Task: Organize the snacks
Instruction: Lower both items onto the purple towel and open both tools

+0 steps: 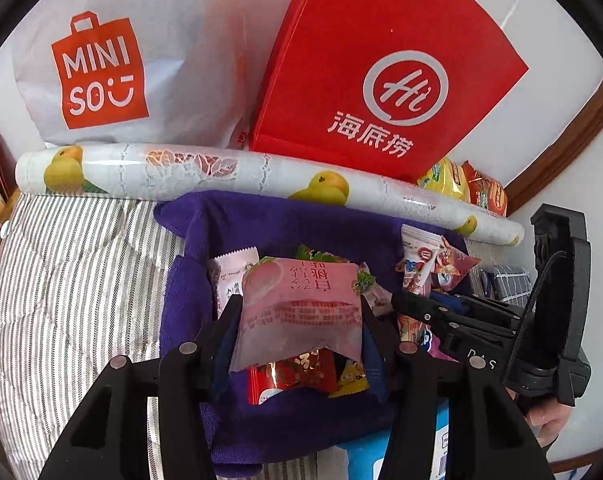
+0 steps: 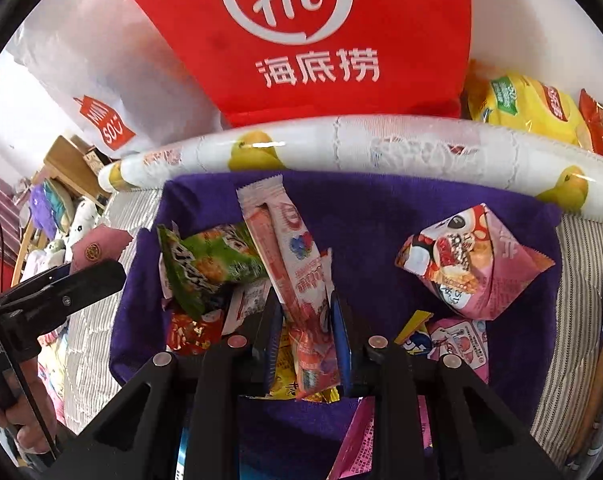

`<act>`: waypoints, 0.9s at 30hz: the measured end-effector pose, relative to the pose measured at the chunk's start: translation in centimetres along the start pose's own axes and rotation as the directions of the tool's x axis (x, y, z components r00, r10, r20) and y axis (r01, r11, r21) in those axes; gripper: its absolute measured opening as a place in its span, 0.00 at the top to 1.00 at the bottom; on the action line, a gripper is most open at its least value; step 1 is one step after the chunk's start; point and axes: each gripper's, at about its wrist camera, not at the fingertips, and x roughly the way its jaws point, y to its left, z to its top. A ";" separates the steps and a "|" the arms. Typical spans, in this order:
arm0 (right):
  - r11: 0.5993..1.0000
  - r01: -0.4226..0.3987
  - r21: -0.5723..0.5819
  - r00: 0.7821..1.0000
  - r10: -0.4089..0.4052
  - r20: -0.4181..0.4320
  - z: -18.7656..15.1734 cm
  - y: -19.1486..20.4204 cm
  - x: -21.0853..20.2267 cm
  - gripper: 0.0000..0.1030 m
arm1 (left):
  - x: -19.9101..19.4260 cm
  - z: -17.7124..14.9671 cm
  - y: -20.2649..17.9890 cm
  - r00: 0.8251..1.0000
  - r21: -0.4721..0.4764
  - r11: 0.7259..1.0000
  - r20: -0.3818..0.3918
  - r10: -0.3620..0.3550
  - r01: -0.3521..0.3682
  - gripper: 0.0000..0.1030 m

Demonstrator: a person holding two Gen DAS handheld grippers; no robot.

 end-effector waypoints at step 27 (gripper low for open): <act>1.000 0.019 -0.003 0.985 -0.018 0.172 0.1 -1.5 -7.4 0.53 | 3.4 -1.8 -1.8 0.996 0.033 0.999 -0.092 0.012 -0.009 0.49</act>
